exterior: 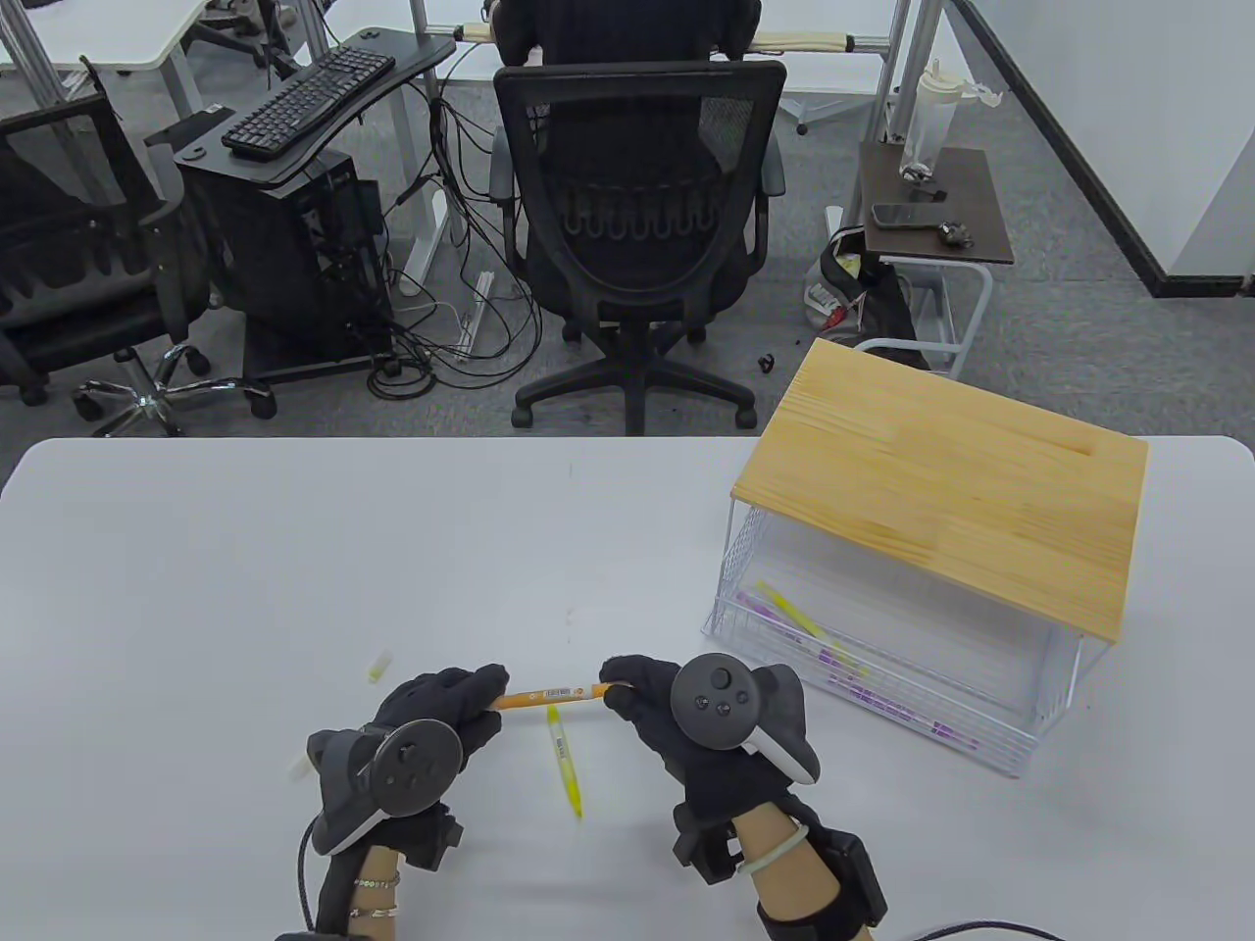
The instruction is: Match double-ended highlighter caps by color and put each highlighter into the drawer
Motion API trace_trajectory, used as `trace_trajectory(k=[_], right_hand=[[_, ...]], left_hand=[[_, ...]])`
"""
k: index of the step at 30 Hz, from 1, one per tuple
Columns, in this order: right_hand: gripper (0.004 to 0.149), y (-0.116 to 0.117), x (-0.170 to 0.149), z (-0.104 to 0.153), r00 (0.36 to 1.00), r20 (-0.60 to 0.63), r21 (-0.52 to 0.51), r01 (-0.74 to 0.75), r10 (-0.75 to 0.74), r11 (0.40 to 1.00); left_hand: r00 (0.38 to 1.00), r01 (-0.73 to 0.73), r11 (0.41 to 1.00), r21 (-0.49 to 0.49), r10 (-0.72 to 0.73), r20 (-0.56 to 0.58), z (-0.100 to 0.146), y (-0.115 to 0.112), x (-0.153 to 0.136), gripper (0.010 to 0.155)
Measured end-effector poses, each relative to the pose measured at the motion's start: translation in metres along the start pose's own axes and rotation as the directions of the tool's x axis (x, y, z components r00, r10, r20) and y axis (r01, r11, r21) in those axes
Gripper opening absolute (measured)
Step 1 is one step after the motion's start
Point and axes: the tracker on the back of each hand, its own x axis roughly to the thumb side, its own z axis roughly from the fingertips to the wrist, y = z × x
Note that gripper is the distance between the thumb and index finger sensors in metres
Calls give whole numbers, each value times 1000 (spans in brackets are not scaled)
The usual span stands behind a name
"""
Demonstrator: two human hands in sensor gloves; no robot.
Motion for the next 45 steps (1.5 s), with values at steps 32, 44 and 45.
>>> trace_trajectory(k=[32, 44, 45], right_hand=[[42, 7, -4, 0, 977, -121, -89, -188, 176, 978], [42, -70, -12, 23, 885, -329, -161, -396, 328, 904], [42, -79, -17, 25, 861, -372, -166, -430, 347, 887]], left_hand=[[954, 273, 960, -59, -278, -111, 6, -4, -24, 66], [937, 276, 940, -201, -310, -163, 0, -15, -36, 75], [933, 279, 935, -220, -318, -168, 0, -18, -38, 75]])
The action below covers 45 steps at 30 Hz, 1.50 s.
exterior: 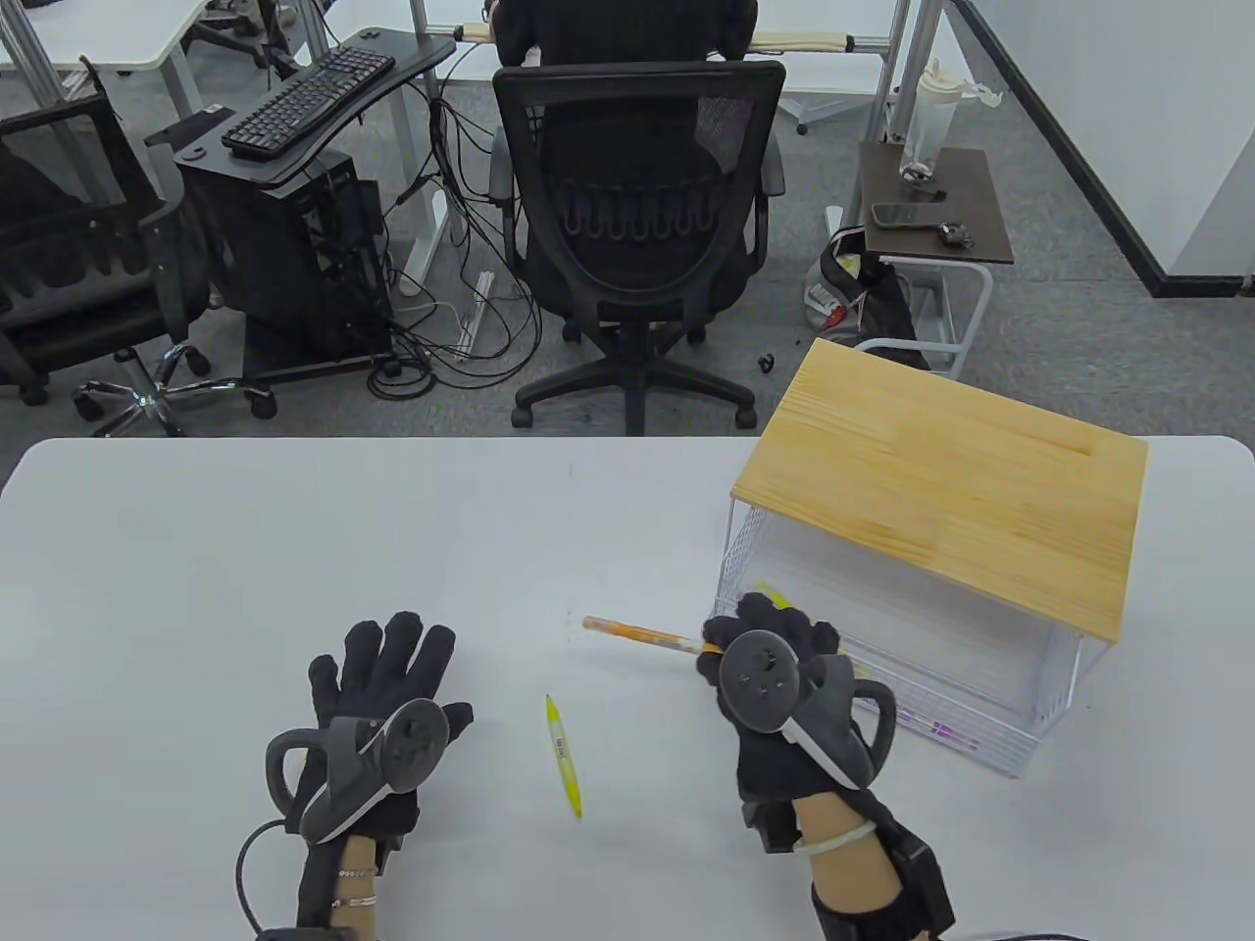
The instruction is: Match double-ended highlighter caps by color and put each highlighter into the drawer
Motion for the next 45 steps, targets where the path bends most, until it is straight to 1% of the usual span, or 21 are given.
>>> trace_trajectory(k=[2, 5, 7, 9, 11, 13, 14, 15, 17, 20, 22, 23, 25, 26, 28, 30, 33, 37, 39, 40, 45], right_hand=[[42, -9, -22, -4, 992, -97, -33, -83, 79, 996], [42, -9, -50, -14, 963, -219, -20, -168, 160, 986], [42, -3, -65, -20, 947, -275, -2, -171, 164, 985], [42, 8, -80, -28, 931, -329, 0, -169, 160, 986], [43, 21, -89, -37, 911, -367, -14, -206, 187, 978], [55, 30, -93, -40, 901, -395, -16, -204, 181, 979], [58, 33, -92, -38, 906, -390, -17, -187, 166, 982], [61, 35, -87, -34, 921, -362, -36, -170, 146, 985], [58, 35, -72, -27, 945, -300, -84, -164, 132, 983], [51, 38, -40, -21, 974, -189, -78, -140, 124, 987], [49, 47, -4, -17, 991, -70, -13, -119, 118, 993], [48, 52, 9, -16, 992, -31, 12, -120, 120, 993], [49, 68, 43, -16, 991, 53, 84, -130, 126, 988], [50, 79, 63, -16, 987, 85, 138, -148, 137, 979], [53, 99, 91, -17, 976, 125, 236, -205, 179, 950], [57, 120, 117, -20, 958, 160, 339, -278, 237, 899], [61, 151, 146, -26, 940, 170, 456, -342, 298, 821], [68, 174, 161, -36, 929, 129, 508, -363, 347, 781], [69, 178, 164, -40, 929, 101, 510, -355, 355, 783], [70, 179, 166, -42, 926, 96, 524, -359, 365, 773], [74, 184, 176, -39, 903, 98, 513, -406, 418, 756]], left_hand=[[1000, 0, 1000, -22, 0, -10, -2, -3, -1, 76], [1000, -25, 999, -23, 25, -13, -2, -4, -1, 75], [999, -31, 999, -21, 31, -14, -2, -4, -2, 74], [999, -30, 999, -13, 30, -14, -1, -3, -1, 74], [999, -33, 999, -10, 33, -13, -1, -3, -1, 74], [999, -39, 999, -11, 38, -19, -2, -3, -4, 74], [999, -42, 999, -10, 42, -29, -1, -3, -7, 74], [997, -57, 998, -5, 57, -50, -1, -2, -12, 74], [992, -94, 995, 13, 95, -78, 1, 0, -22, 75], [985, -134, 990, 34, 137, -105, 5, 3, -34, 75], [982, -149, 987, 55, 154, -112, 7, 7, -37, 75], [981, -152, 986, 63, 158, -111, 8, 9, -37, 74], [982, -150, 985, 80, 158, -106, 10, 13, -36, 74], [983, -145, 986, 87, 154, -102, 12, 16, -36, 74], [985, -138, 986, 89, 147, -95, 13, 18, -36, 74], [985, -137, 987, 84, 144, -93, 14, 19, -38, 74], [979, -152, 985, 77, 161, -122, 15, 19, -47, 74], [973, -178, 981, 74, 186, -135, 16, 19, -54, 73], [972, -190, 979, 74, 198, -130, 16, 19, -55, 73], [971, -193, 979, 72, 201, -127, 15, 19, -54, 73], [974, -197, 979, 44, 200, -108, 11, 16, -48, 73]])
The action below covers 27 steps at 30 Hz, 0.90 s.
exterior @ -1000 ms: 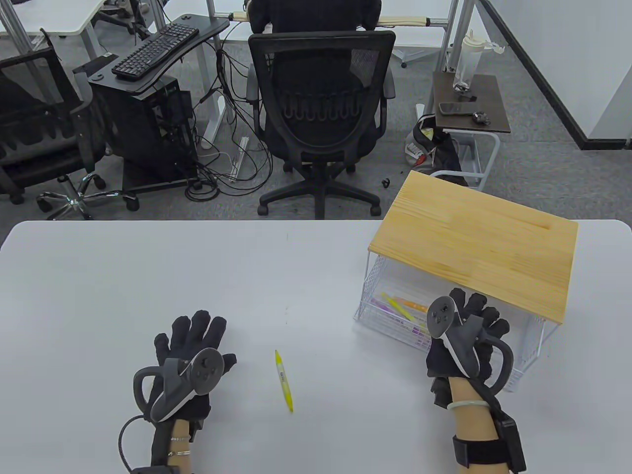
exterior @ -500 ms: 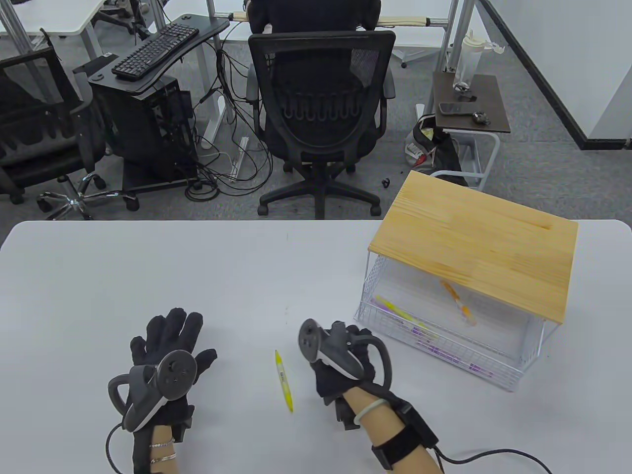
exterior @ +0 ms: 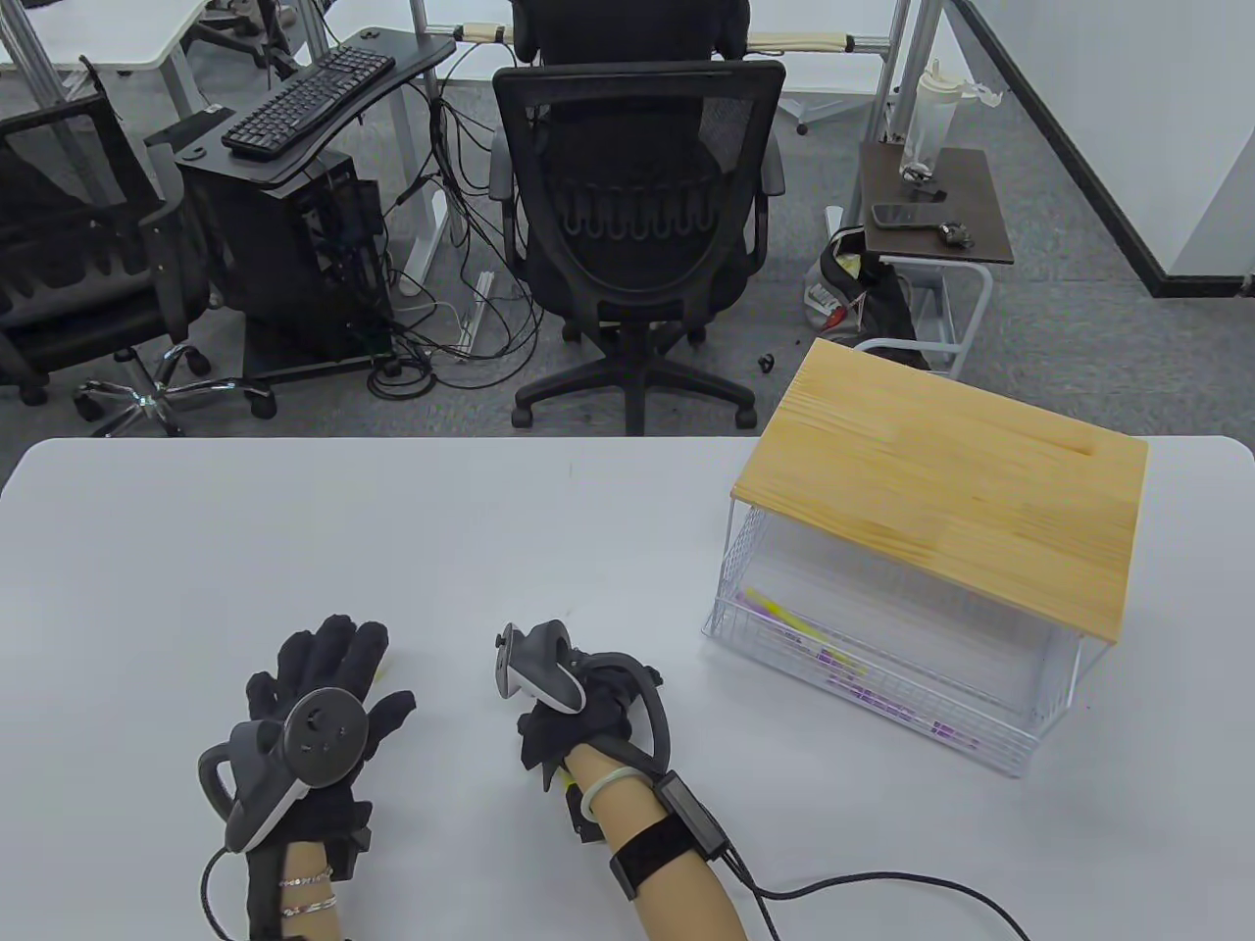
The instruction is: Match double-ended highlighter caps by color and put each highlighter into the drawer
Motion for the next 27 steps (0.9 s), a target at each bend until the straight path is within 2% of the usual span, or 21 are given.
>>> trace_trajectory(k=[9, 19, 23, 27], right_hand=[[64, -3, 5, 9, 999, -16, -19, -40, 40, 999], [51, -6, -1, 14, 1000, 13, 11, 16, -16, 1000], [48, -19, -24, 25, 980, 110, 35, 163, -166, 986], [45, -37, -58, 50, 902, 241, -15, 373, -359, 928]], left_hand=[[1000, 22, 1000, 18, -22, 5, 4, 4, 8, 73], [997, 77, 997, 0, -77, 30, 3, 3, 16, 72], [996, 78, 997, -3, -78, 30, 2, 3, 16, 72], [997, 71, 997, -10, -71, 26, 2, 2, 15, 72]])
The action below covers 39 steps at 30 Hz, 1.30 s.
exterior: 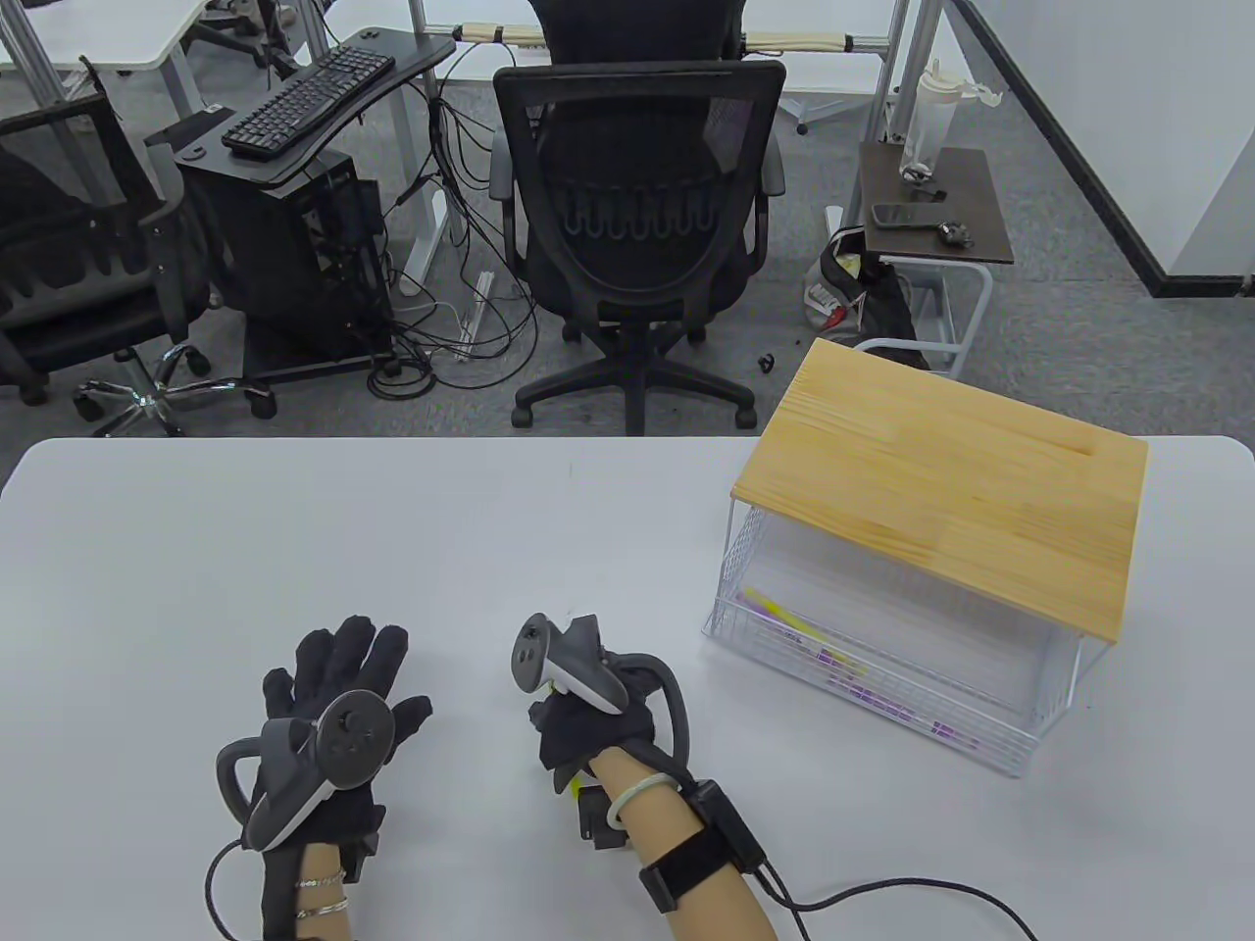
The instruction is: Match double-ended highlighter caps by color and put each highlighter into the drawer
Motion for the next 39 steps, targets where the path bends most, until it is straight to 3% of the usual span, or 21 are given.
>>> trace_trajectory(k=[4, 10, 16, 19, 23, 29, 39], right_hand=[[44, -18, -21, 26, 972, 130, -119, 209, -194, 971], [44, -19, -50, 51, 858, 309, -198, 481, -411, 854], [44, -23, -51, 63, 834, 385, -232, 501, -395, 834], [44, -24, -49, 67, 815, 421, -204, 514, -399, 834], [45, -26, -46, 70, 790, 455, -173, 531, -411, 829], [45, -22, -41, 66, 761, 490, -111, 539, -425, 835], [45, -12, -39, 55, 750, 485, -41, 533, -449, 845]], left_hand=[[1000, -7, 1000, 2, 7, -27, 1, 1, -6, 72], [995, -56, 998, 41, 59, -85, 7, 9, -28, 73], [982, -33, 999, 29, 38, -186, 11, 8, -53, 73], [971, -21, 1000, -21, 16, -237, 8, -1, -66, 73], [941, 39, 985, -169, -93, -325, 0, -20, -86, 74], [917, 52, 905, -423, -212, -339, -10, -58, -98, 74], [867, 252, 825, -506, -425, -261, -20, -79, -75, 72]])
